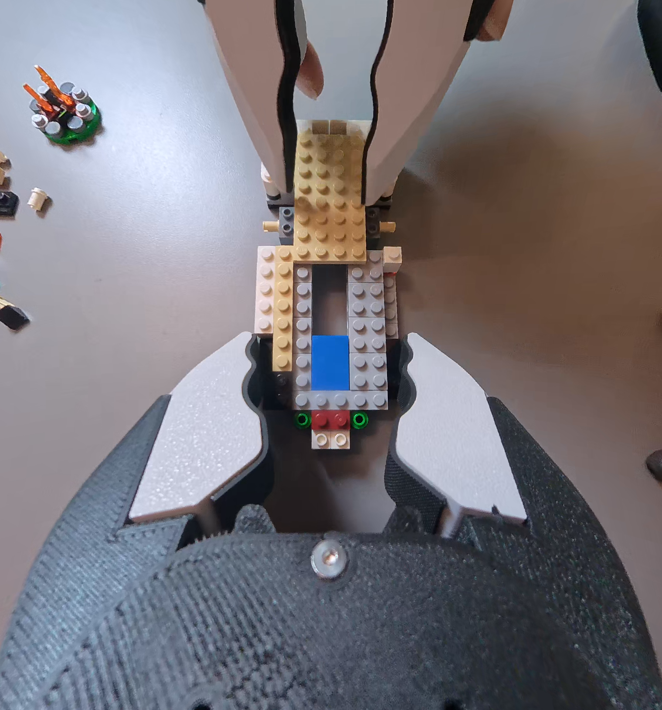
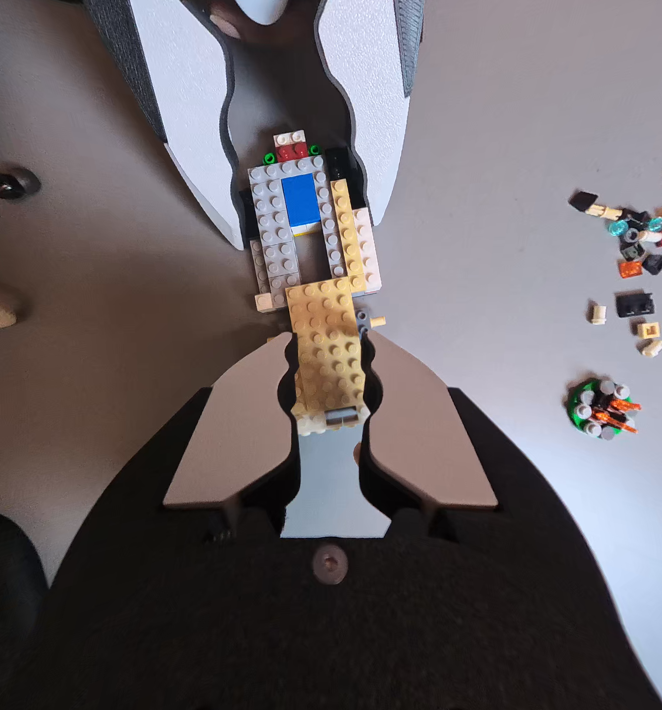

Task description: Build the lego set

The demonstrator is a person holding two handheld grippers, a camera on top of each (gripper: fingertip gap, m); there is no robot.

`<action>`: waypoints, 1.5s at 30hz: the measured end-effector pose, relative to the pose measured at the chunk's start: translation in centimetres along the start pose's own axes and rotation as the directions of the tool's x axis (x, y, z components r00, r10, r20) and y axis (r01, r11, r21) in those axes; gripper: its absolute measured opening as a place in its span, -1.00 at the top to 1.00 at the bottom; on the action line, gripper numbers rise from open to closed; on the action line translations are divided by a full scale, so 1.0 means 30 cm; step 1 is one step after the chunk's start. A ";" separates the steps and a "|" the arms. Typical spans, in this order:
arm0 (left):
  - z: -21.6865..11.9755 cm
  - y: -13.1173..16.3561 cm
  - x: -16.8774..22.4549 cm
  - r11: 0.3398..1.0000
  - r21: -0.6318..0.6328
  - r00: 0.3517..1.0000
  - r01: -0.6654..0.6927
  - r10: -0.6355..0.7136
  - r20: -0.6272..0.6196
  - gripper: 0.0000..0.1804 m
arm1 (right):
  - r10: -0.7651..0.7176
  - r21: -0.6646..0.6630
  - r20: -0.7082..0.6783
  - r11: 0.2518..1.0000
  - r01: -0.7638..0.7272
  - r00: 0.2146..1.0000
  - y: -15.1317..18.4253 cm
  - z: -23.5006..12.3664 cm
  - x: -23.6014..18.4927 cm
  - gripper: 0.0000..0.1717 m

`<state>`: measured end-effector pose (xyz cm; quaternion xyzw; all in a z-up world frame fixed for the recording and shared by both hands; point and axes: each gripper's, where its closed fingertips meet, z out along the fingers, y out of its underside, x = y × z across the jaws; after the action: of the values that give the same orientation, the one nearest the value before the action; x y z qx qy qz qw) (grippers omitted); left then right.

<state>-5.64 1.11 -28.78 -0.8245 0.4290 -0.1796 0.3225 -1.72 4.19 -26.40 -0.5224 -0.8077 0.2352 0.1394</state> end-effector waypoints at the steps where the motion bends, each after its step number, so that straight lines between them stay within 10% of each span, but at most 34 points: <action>1: 0.000 0.000 0.000 1.000 0.000 1.000 -0.001 0.001 0.000 0.22 | -0.007 -0.006 0.005 1.000 0.008 1.000 0.001 0.005 -0.002 0.63; 45: -0.002 0.001 0.018 0.999 -0.005 0.999 -0.040 0.040 -0.013 0.23 | -0.025 -0.016 -0.019 1.000 0.025 0.999 0.064 -0.053 0.000 0.70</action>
<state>-5.38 0.64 -28.74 -0.8153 0.4479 -0.1772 0.3213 0.52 5.22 -26.07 -0.5155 -0.8146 0.2221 0.1460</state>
